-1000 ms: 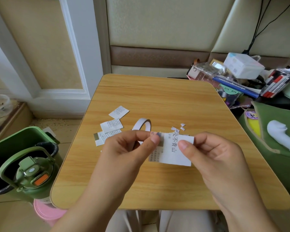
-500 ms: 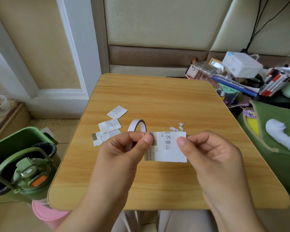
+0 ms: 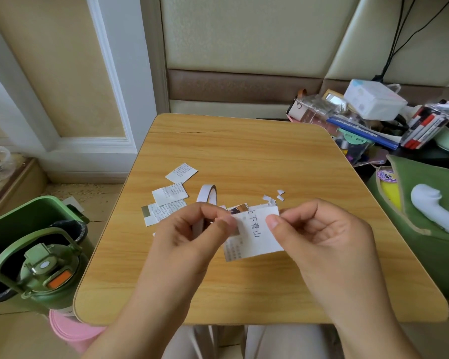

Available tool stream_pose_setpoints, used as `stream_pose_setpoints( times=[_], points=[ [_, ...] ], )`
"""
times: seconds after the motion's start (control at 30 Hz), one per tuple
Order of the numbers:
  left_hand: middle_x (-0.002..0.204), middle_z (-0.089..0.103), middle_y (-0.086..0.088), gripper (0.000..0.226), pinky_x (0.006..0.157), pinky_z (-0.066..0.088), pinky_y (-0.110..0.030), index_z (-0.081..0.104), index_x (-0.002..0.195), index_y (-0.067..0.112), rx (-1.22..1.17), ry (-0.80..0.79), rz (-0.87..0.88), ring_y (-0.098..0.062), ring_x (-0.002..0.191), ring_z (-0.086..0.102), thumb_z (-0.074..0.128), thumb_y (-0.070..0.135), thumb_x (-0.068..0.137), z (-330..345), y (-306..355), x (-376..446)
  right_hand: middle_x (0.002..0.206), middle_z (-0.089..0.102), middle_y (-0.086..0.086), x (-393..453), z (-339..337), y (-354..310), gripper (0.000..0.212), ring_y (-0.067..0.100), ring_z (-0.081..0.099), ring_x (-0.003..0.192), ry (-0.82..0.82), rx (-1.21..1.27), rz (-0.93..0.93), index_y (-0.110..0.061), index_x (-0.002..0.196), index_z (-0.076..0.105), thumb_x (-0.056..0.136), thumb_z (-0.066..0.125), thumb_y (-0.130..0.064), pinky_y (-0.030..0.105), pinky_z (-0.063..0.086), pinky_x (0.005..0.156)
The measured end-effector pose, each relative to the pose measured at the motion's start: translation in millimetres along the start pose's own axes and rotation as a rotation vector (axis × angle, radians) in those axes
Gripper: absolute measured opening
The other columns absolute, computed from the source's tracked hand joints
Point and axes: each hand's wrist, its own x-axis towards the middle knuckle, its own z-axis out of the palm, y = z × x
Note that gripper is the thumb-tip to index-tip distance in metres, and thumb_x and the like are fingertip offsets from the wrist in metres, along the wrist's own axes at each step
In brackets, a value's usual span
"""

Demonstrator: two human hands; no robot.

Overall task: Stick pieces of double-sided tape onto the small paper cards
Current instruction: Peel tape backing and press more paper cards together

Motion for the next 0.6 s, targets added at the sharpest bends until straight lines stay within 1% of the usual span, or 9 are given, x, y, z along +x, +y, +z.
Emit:
stream_pose_setpoints(
  times=[0.03, 0.1, 0.17, 0.2, 0.27, 0.33, 0.43, 0.5, 0.6],
  points=[
    [0.066, 0.059, -0.001, 0.028, 0.067, 0.034, -0.03, 0.071, 0.069, 0.022, 0.063, -0.046, 0.001, -0.008, 0.067, 0.049, 0.066, 0.047, 0.056, -1.7, 1.7, 1.3, 0.06, 0.067, -0.006, 1.5, -1.8, -1.1, 0.018, 0.004, 0.058, 0.056, -0.048, -0.038, -0.014, -0.021, 0.069, 0.067, 0.068, 0.083, -0.013, 0.014, 0.045, 0.06],
    [0.072, 0.06, -0.015, 0.029, 0.069, 0.036, -0.031, 0.073, 0.074, 0.023, 0.184, -0.142, 0.011, -0.016, 0.071, 0.049, 0.069, 0.049, 0.062, -3.5, 5.2, 4.3, 0.062, 0.067, -0.009, 4.5, -4.8, -3.1, 0.012, 0.005, 0.06, 0.06, -0.119, -0.117, -0.033, -0.023, 0.07, 0.067, 0.066, 0.078, -0.023, 0.014, 0.046, 0.062],
    [0.077, 0.062, -0.021, 0.022, 0.068, 0.038, -0.032, 0.073, 0.074, 0.022, 0.218, -0.161, 0.019, -0.019, 0.07, 0.049, 0.073, 0.043, 0.068, -2.3, 8.1, 6.8, 0.063, 0.067, -0.01, 6.8, -6.8, -4.6, 0.01, 0.006, 0.061, 0.062, -0.126, -0.149, -0.051, -0.024, 0.072, 0.067, 0.065, 0.073, -0.027, 0.014, 0.046, 0.063],
    [0.075, 0.062, -0.021, 0.02, 0.067, 0.038, -0.029, 0.073, 0.073, 0.02, 0.198, -0.144, 0.019, -0.018, 0.068, 0.049, 0.074, 0.039, 0.071, -1.0, 8.4, 7.5, 0.064, 0.067, -0.01, 7.4, -7.1, -5.1, 0.01, 0.006, 0.061, 0.063, -0.122, -0.125, -0.052, -0.026, 0.073, 0.067, 0.066, 0.073, -0.027, 0.014, 0.046, 0.062],
    [0.063, 0.06, -0.011, 0.018, 0.063, 0.039, -0.02, 0.072, 0.069, 0.017, 0.106, -0.09, 0.011, -0.01, 0.064, 0.05, 0.078, 0.035, 0.072, 2.9, 8.6, 7.2, 0.065, 0.068, -0.009, 6.7, -6.3, -4.4, 0.01, 0.004, 0.06, 0.062, -0.114, -0.044, -0.025, -0.027, 0.075, 0.068, 0.066, 0.073, -0.027, 0.013, 0.045, 0.06],
    [0.062, 0.061, -0.002, 0.016, 0.063, 0.041, -0.019, 0.073, 0.069, 0.016, -0.013, -0.044, -0.017, -0.01, 0.061, 0.051, 0.077, 0.03, 0.072, 5.7, 5.6, 5.9, 0.064, 0.068, -0.005, 4.1, -4.7, -1.2, 0.009, 0.003, 0.058, 0.059, -0.111, 0.031, 0.013, -0.024, 0.074, 0.068, 0.066, 0.073, -0.026, 0.012, 0.043, 0.058],
    [0.064, 0.059, -0.004, 0.012, 0.066, 0.038, -0.025, 0.072, 0.067, 0.015, -0.128, -0.012, -0.057, -0.011, 0.061, 0.05, 0.071, 0.027, 0.068, 7.8, -0.9, 0.4, 0.063, 0.068, 0.002, -2.2, -2.0, 4.2, 0.015, 0.006, 0.058, 0.059, -0.087, 0.119, 0.037, -0.017, 0.071, 0.067, 0.067, 0.075, -0.03, 0.013, 0.043, 0.058],
    [0.063, 0.059, -0.001, 0.014, 0.06, 0.041, -0.02, 0.07, 0.064, 0.018, -0.125, -0.026, -0.061, -0.009, 0.057, 0.049, 0.074, 0.031, 0.06, 9.6, -1.2, -3.6, 0.064, 0.068, 0.003, -4.1, -1.0, 4.7, 0.02, 0.008, 0.058, 0.06, -0.054, 0.127, 0.017, -0.017, 0.07, 0.066, 0.066, 0.073, -0.035, 0.015, 0.045, 0.059],
    [0.063, 0.063, 0.001, 0.018, 0.05, 0.042, -0.018, 0.071, 0.064, 0.02, -0.088, -0.044, -0.047, -0.01, 0.053, 0.05, 0.073, 0.037, 0.058, 10.9, 3.4, -5.5, 0.063, 0.067, 0.003, -2.8, -1.0, 2.0, 0.011, 0.008, 0.059, 0.059, -0.054, 0.122, 0.024, -0.019, 0.068, 0.065, 0.068, 0.073, -0.027, 0.016, 0.045, 0.058]
  ],
)
